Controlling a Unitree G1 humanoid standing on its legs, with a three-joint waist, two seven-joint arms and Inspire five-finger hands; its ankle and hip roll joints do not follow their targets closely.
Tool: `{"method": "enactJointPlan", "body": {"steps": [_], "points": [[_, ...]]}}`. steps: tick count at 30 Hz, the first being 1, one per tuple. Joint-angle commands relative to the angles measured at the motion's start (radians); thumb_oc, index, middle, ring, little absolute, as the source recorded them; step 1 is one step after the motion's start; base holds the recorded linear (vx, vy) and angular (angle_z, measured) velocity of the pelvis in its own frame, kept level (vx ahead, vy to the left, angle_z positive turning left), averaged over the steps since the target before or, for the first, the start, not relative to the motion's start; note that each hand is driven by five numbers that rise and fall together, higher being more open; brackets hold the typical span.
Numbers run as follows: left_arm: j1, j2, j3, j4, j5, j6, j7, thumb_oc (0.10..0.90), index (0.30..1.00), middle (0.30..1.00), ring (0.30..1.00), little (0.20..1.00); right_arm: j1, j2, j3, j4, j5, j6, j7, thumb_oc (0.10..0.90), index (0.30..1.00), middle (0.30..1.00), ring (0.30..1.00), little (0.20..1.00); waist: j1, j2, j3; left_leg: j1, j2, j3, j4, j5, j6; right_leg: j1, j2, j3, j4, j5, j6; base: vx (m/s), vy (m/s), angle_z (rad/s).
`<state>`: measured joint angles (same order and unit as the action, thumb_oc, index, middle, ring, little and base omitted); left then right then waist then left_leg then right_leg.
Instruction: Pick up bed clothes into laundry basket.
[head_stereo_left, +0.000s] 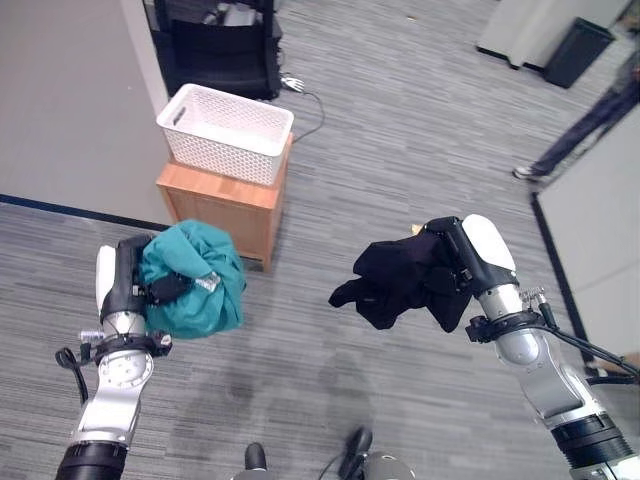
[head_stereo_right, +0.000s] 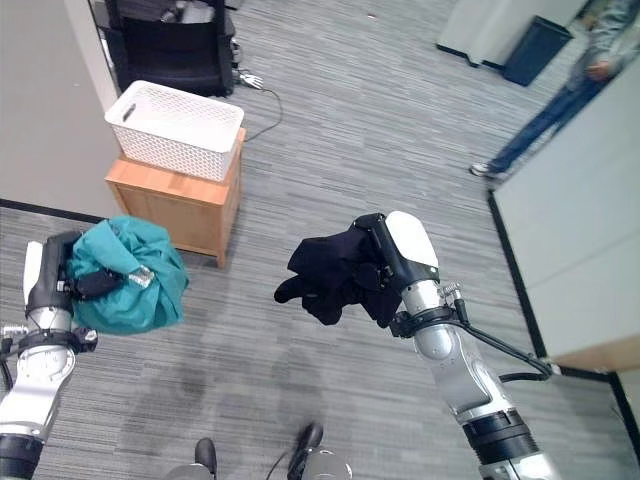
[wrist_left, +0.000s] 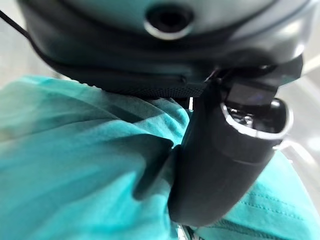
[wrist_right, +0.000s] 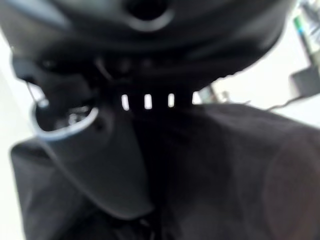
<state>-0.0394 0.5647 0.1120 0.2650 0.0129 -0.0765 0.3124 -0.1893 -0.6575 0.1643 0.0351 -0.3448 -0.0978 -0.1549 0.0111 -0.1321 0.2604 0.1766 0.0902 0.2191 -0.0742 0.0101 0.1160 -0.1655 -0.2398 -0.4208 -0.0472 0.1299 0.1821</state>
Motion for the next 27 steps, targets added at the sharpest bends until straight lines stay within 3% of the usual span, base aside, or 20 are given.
{"method": "enactJointPlan", "body": {"steps": [1,6,10,11,13,14,16,18,23,25,26,27], "points": [[-0.036,0.103,0.053,-0.123,0.050,-0.094,0.026,0.400,0.300,0.300,0.300,0.300,-0.076,-0.039,-0.124,-0.018,-0.015,-0.020,-0.069,0.400,0.300,0.300,0.300,0.300,-0.029,-0.019,-0.081,0.030,0.094,0.026,0.011,-0.079,-0.220,0.063,-0.015,0.054,-0.007,-0.016,0.056,0.44,-0.041,0.70],[-0.021,0.122,0.074,-0.099,0.046,-0.089,0.030,0.400,0.300,0.300,0.300,0.300,-0.036,-0.059,-0.154,-0.037,-0.026,-0.013,-0.065,0.400,0.300,0.300,0.300,0.300,-0.057,-0.029,-0.110,0.116,0.079,-0.010,0.028,-0.161,-0.225,0.090,-0.016,0.118,0.001,0.008,0.058,0.35,-0.073,0.62],[0.015,0.109,0.101,-0.075,0.025,-0.085,0.039,0.400,0.300,0.300,0.300,0.300,-0.050,-0.080,-0.162,-0.042,-0.003,-0.019,-0.066,0.400,0.300,0.300,0.300,0.300,-0.069,-0.006,-0.147,0.155,0.131,-0.029,0.072,-0.197,-0.259,0.136,0.009,0.094,-0.006,-0.002,0.032,0.32,-0.146,0.03],[0.022,0.098,0.103,-0.074,0.021,-0.084,0.040,0.400,0.300,0.300,0.300,0.300,-0.061,-0.087,-0.158,-0.042,0.000,-0.022,-0.066,0.400,0.300,0.300,0.300,0.300,-0.074,0.013,-0.149,0.135,0.159,-0.043,0.118,-0.183,-0.276,0.149,0.029,0.076,-0.014,-0.015,0.018,0.28,-0.185,0.08],[0.022,0.092,0.105,-0.075,0.007,-0.086,0.040,0.400,0.300,0.300,0.300,0.300,-0.078,-0.099,-0.154,-0.042,-0.004,-0.023,-0.068,0.400,0.300,0.300,0.300,0.300,-0.071,0.022,-0.144,0.110,0.179,-0.053,0.171,-0.153,-0.292,0.163,0.044,0.069,-0.019,-0.033,0.003,0.13,-0.131,0.03],[0.018,0.086,0.101,-0.080,-0.019,-0.093,0.043,0.400,0.300,0.300,0.300,0.300,-0.112,-0.114,-0.134,-0.040,0.000,-0.023,-0.073,0.400,0.300,0.300,0.300,0.300,-0.050,0.027,-0.124,0.037,0.212,-0.075,0.307,-0.067,-0.327,0.198,0.061,0.050,-0.029,-0.066,-0.032,0.12,-0.172,-0.10],[0.009,0.082,0.097,-0.081,-0.037,-0.098,0.044,0.400,0.300,0.300,0.300,0.300,-0.135,-0.134,-0.116,-0.035,0.002,-0.021,-0.074,0.400,0.300,0.300,0.300,0.300,-0.039,0.016,-0.096,-0.040,0.246,-0.078,0.440,-0.018,-0.334,0.240,0.073,0.016,-0.034,-0.099,-0.064,0.16,-0.207,-0.06],[0.006,0.082,0.096,-0.087,-0.050,-0.100,0.036,0.400,0.300,0.300,0.300,0.300,-0.149,-0.146,-0.102,-0.029,0.020,-0.017,-0.061,0.400,0.300,0.300,0.300,0.300,-0.030,-0.002,-0.071,-0.107,0.264,-0.027,0.498,-0.011,-0.321,0.275,0.076,-0.007,-0.040,-0.129,-0.077,0.13,-0.170,0.19],[0.010,0.082,0.099,-0.108,-0.049,-0.098,0.016,0.400,0.300,0.300,0.300,0.300,-0.148,-0.196,-0.117,-0.006,0.042,-0.014,-0.051,0.400,0.300,0.300,0.300,0.300,0.003,-0.027,-0.040,-0.250,0.213,0.044,0.466,-0.087,-0.269,0.300,0.072,-0.019,-0.040,-0.169,-0.072,0.09,-0.056,0.36],[0.000,0.085,0.093,-0.118,-0.052,-0.102,0.014,0.400,0.300,0.300,0.300,0.300,-0.138,-0.229,-0.142,0.014,0.051,-0.010,-0.066,0.400,0.300,0.300,0.300,0.300,0.018,-0.020,-0.029,-0.317,0.203,0.089,0.423,-0.048,-0.264,0.308,0.086,-0.024,-0.040,-0.187,-0.074,0.10,0.020,0.19],[-0.012,0.097,0.092,-0.122,-0.054,-0.105,0.017,0.400,0.300,0.300,0.300,0.300,-0.123,-0.251,-0.172,0.039,0.061,-0.013,-0.096,0.400,0.300,0.300,0.300,0.300,0.026,-0.007,-0.019,-0.353,0.211,0.152,0.357,0.022,-0.270,0.323,0.113,-0.031,-0.040,-0.211,-0.074,0.25,0.037,0.13],[-0.012,0.100,0.094,-0.126,-0.052,-0.106,0.019,0.400,0.300,0.300,0.300,0.300,-0.119,-0.256,-0.183,0.042,0.063,-0.011,-0.103,0.400,0.300,0.300,0.300,0.300,0.025,-0.002,-0.019,-0.360,0.212,0.156,0.330,0.027,-0.285,0.339,0.125,-0.013,-0.040,-0.237,-0.072,0.26,0.061,0.27]]}}
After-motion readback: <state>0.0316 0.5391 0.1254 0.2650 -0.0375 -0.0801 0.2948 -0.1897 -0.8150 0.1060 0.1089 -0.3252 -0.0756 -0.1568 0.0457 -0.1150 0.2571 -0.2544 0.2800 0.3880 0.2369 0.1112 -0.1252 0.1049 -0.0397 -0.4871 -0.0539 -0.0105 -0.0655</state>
